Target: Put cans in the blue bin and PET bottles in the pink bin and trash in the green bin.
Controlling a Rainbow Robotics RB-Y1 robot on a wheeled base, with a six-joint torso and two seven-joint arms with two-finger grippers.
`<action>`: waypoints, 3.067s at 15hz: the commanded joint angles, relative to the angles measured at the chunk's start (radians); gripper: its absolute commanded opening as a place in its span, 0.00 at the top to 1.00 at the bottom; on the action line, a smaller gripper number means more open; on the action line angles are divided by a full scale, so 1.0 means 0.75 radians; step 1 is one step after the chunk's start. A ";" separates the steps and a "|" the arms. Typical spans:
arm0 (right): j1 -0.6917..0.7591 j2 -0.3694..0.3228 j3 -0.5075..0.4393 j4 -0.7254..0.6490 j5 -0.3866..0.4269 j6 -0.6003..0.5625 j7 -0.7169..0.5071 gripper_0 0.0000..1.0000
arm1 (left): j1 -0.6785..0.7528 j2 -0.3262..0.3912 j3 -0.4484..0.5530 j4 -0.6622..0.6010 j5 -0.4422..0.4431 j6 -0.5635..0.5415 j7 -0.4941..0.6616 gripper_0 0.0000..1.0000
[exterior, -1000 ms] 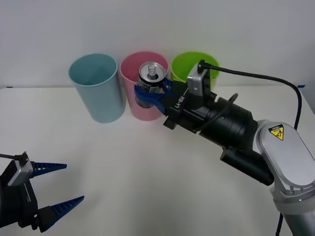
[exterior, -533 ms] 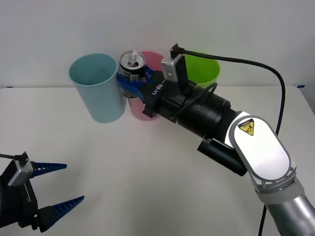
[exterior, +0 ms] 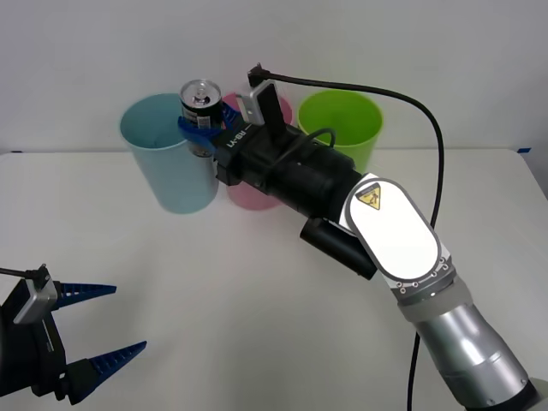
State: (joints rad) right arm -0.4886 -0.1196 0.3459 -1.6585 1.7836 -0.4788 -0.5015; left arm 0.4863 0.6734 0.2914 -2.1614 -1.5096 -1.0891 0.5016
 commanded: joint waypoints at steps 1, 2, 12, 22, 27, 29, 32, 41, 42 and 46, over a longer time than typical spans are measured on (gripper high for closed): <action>-0.071 0.045 0.019 0.113 0.025 0.060 0.004 1.00 | 0.000 0.000 0.000 0.000 0.000 0.000 0.000 0.00; -0.093 0.053 0.036 0.148 0.031 0.088 0.006 1.00 | 0.000 0.000 0.000 0.000 0.000 0.000 0.000 0.00; -0.369 0.182 0.099 0.542 0.048 0.301 0.028 1.00 | 0.000 0.000 0.000 0.000 0.000 0.000 0.000 0.00; -0.623 0.183 0.113 0.935 0.043 0.491 0.047 1.00 | 0.000 0.000 0.000 0.000 0.000 0.000 0.000 0.00; -0.633 0.183 0.144 0.939 0.017 0.491 0.018 1.00 | 0.000 0.000 0.000 0.000 0.000 0.000 0.000 0.00; -0.633 0.183 0.154 0.953 0.011 0.508 0.014 1.00 | 0.000 0.000 0.000 0.000 0.000 0.000 0.000 0.00; -0.637 0.183 0.156 0.958 0.011 0.518 0.014 1.00 | 0.000 0.000 0.000 0.000 0.000 0.000 0.000 0.00; -0.700 0.183 0.193 0.958 -0.049 0.522 -0.031 1.00 | 0.000 0.000 0.000 0.000 0.000 0.000 0.000 0.00; -0.700 0.183 0.220 0.958 -0.077 0.526 -0.066 1.00 | 0.000 0.000 0.000 0.000 0.000 0.000 0.000 0.00; -0.700 0.183 0.236 0.956 -0.075 0.548 -0.057 1.00 | 0.000 0.000 0.000 0.000 0.000 0.000 0.000 0.00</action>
State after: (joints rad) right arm -1.0145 0.0175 0.5229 -0.9405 1.7269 -0.0676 -0.5459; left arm 0.4863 0.6734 0.2914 -2.1614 -1.5095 -1.0891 0.5016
